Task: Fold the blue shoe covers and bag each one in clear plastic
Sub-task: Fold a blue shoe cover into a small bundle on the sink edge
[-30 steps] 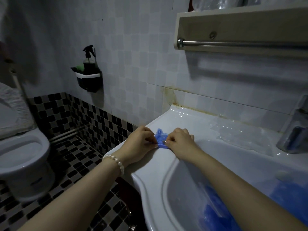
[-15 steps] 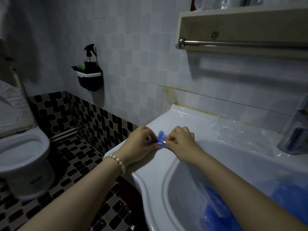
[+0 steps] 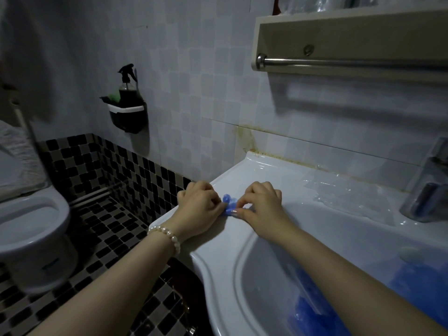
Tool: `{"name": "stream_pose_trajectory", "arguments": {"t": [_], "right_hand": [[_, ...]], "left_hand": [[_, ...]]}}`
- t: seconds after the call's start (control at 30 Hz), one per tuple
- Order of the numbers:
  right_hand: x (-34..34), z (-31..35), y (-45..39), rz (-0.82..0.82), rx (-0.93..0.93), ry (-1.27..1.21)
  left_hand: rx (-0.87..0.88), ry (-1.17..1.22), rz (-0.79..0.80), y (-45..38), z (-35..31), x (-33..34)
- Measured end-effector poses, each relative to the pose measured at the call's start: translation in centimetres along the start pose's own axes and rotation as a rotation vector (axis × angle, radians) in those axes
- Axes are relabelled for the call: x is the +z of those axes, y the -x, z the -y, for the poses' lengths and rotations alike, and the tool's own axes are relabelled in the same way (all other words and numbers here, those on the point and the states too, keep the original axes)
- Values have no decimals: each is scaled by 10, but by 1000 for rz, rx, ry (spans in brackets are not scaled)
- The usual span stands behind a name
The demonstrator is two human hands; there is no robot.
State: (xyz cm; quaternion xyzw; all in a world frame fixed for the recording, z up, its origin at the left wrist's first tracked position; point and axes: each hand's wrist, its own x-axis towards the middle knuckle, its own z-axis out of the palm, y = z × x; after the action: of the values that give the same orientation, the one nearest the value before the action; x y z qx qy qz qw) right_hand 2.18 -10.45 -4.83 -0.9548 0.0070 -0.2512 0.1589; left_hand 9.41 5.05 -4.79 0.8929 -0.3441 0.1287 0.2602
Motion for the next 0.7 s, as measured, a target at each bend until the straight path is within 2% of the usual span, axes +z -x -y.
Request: {"name": "stream_pose_trajectory", "arguments": {"t": [0.1,0.23,0.3,0.37,0.43,0.57,0.7], "right_hand": [[-2,2,-9,106,79,3],[-2,3,-13,174,173,-31],[3,4,-6,53,126,-11],[8,3,1,-110,-31,69],[6,1,3,-156,-131,113],[-2,2,-2,32,-42,66],[-3,6,-11,161,61,87]], "left_hand": [[41,63,-72,3,1,-6],[24,-66,-8,1,-3,-4],[-12,-48,15,-1,-4,-3],[-48,-42,43,-2,-3,-2],[-83,-57,68,-3,-4,-2],[-104,-26,-39,0,-2,-3],[59,-104,-110,2,-1,-2]]}}
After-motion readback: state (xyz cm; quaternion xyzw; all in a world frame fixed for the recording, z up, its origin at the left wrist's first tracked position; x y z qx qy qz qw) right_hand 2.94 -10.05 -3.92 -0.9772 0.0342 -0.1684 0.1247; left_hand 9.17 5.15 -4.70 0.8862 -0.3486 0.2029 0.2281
